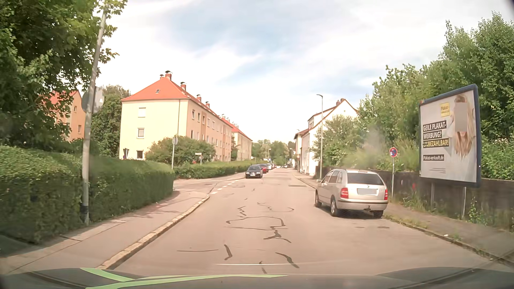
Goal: Follow the waypoints while adhering to traffic rules and regulations
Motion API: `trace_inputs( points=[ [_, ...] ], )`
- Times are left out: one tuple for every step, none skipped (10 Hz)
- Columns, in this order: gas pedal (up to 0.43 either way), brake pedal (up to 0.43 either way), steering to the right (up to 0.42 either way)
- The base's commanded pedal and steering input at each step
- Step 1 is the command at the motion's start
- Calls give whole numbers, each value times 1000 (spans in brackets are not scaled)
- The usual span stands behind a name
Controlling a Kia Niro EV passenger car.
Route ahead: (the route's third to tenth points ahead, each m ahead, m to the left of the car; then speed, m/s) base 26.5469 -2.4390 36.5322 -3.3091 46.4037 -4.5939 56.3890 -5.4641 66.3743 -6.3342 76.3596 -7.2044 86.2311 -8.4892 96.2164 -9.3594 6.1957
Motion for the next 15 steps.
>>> trace_inputs(
  points=[
    [98, 0, 9],
    [110, 0, 9],
    [110, 0, 9],
    [110, 0, 9],
    [110, 0, 9],
    [110, 0, 9],
    [110, 0, 9],
    [110, 0, 10],
    [98, 0, 11],
    [47, 0, 15],
    [28, 0, 19],
    [28, 0, 25],
    [28, 0, 31],
    [28, 0, 36],
    [28, 0, 40]
  ],
)
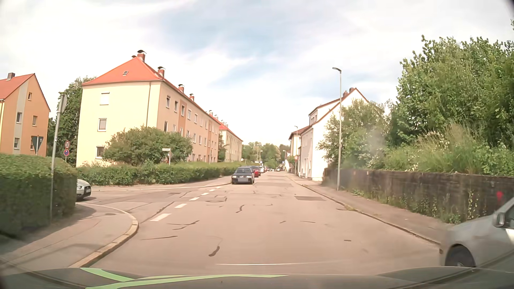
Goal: Follow the waypoints while adhering to traffic rules and regulations
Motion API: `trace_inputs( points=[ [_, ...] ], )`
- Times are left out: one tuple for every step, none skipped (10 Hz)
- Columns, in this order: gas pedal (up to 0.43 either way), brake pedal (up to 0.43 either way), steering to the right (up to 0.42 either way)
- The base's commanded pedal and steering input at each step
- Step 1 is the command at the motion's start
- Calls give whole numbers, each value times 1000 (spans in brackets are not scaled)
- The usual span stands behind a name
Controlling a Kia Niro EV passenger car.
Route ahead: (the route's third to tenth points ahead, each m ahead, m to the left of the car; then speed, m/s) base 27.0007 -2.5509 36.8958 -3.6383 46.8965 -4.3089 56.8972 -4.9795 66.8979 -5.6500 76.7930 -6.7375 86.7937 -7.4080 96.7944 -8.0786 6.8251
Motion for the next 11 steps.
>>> trace_inputs(
  points=[
    [28, 0, 42],
    [28, 0, 45],
    [28, 0, 48],
    [28, 0, 49],
    [39, 0, 49],
    [39, 0, 49],
    [39, 0, 48],
    [39, 0, 48],
    [39, 0, 45],
    [39, 0, 41],
    [39, 0, 37]
  ],
)
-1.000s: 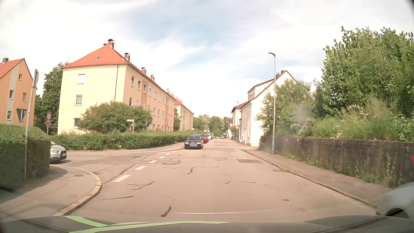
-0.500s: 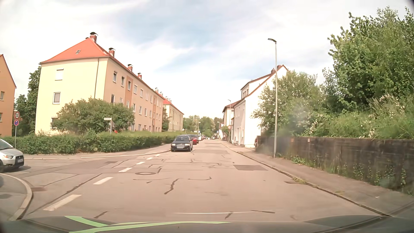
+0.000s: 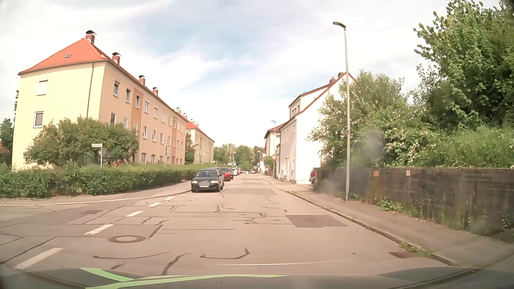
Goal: Follow the waypoints while adhering to traffic rules and regulations
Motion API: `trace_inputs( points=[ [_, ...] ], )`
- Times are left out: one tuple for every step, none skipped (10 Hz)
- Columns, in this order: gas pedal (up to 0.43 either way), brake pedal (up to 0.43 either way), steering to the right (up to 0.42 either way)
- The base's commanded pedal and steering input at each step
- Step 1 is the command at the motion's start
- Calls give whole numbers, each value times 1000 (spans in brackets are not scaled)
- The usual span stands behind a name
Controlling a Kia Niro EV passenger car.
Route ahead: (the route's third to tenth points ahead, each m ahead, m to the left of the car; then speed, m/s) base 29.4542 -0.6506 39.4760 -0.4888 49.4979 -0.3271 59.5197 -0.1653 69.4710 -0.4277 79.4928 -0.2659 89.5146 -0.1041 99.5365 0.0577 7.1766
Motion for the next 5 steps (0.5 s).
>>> trace_inputs(
  points=[
    [39, 0, 34],
    [39, 0, 28],
    [39, 0, 20],
    [39, 0, 12],
    [39, 0, 6]
  ],
)
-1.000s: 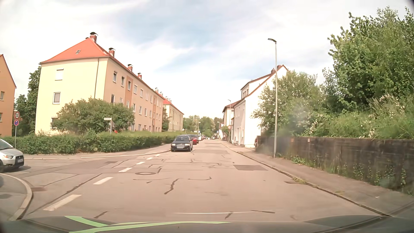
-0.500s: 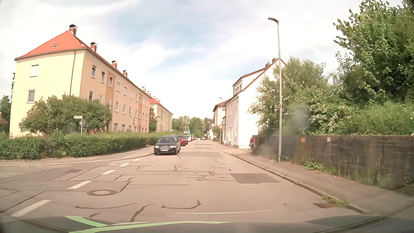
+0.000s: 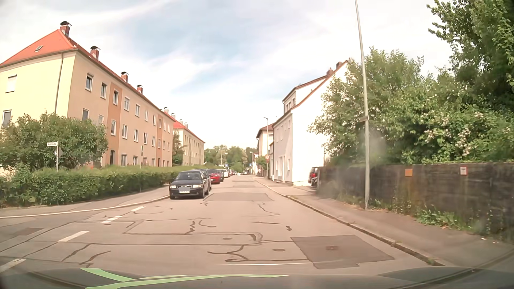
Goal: Follow the waypoints while adhering to traffic rules and regulations
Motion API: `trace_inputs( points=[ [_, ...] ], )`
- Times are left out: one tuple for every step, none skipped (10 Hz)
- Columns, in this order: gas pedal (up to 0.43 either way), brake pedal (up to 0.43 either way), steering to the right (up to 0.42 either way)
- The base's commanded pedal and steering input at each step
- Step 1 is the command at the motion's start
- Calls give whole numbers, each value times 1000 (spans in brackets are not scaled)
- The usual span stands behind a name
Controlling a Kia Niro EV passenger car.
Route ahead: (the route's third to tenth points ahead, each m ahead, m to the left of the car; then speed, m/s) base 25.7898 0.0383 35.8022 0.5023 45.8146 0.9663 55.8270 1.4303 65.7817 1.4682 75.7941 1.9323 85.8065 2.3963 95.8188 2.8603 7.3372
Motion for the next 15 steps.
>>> trace_inputs(
  points=[
    [39, 0, 4],
    [47, 0, 1],
    [47, 0, -1],
    [47, 0, -5],
    [47, 0, -9],
    [47, 0, -12],
    [47, 0, -13],
    [47, 0, -13],
    [47, 0, -14],
    [47, 0, -14],
    [47, 0, -14],
    [47, 0, -13],
    [47, 0, -13],
    [47, 0, -13],
    [47, 0, -13]
  ],
)
